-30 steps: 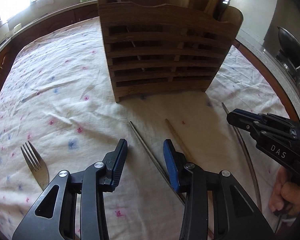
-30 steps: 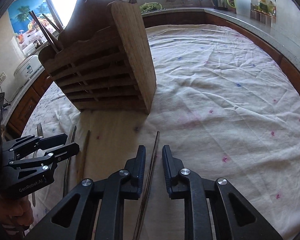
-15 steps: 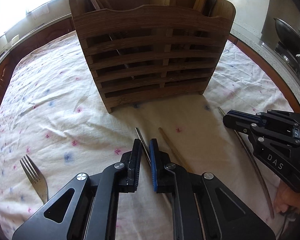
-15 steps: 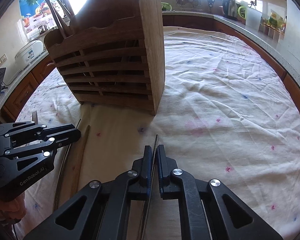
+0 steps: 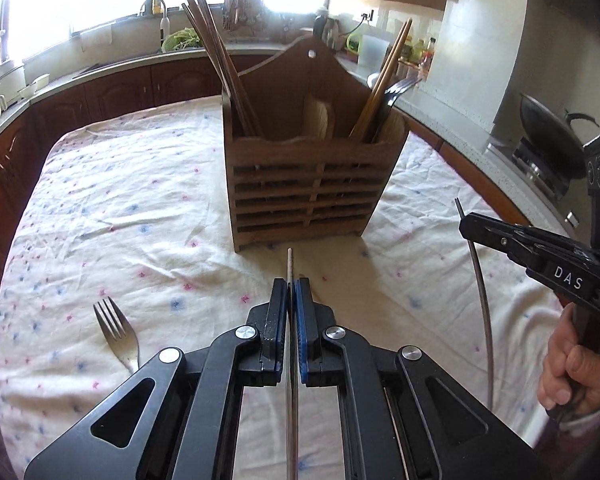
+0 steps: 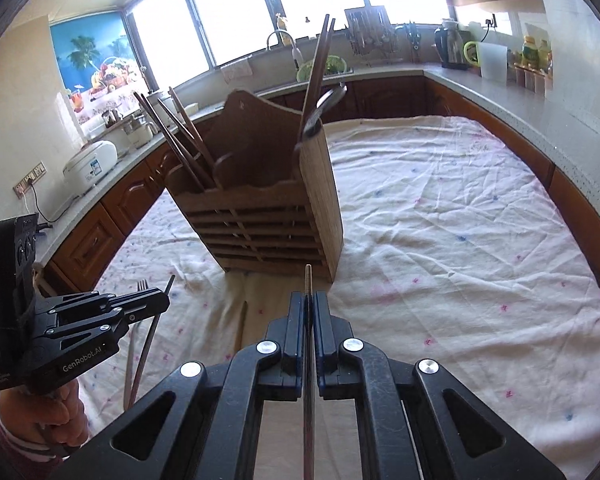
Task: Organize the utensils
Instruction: 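Lift both metal chopsticks up and carry them over the wooden holder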
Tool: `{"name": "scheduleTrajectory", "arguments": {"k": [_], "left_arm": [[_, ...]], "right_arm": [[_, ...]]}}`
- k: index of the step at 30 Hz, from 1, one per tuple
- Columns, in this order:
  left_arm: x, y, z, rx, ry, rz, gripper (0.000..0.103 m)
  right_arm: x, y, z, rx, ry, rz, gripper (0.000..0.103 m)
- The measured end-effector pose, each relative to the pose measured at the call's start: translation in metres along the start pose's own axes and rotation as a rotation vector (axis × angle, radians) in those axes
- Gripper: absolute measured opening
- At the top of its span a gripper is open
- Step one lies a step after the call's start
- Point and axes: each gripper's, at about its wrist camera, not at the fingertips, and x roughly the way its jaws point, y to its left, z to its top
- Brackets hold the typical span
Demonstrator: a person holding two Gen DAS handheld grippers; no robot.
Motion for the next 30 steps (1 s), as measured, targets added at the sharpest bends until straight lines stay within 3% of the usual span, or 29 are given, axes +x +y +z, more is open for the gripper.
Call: {"name": "scheduleTrajectory", "arguments": {"k": [11,30], "left_arm": [[-0.081,0.002,0.008,-0.036,-0.180,-0.042,0.004],[-0.105,0.010,0.024,-0.056,-0.274,-0.047,0.004]], "right_arm": [[-0.075,0.015,0.022,-0.020,-0.185,0.021,0.004],[-0.093,0.019,0.046,-0.026,-0.263,0.041,0.004]]}}
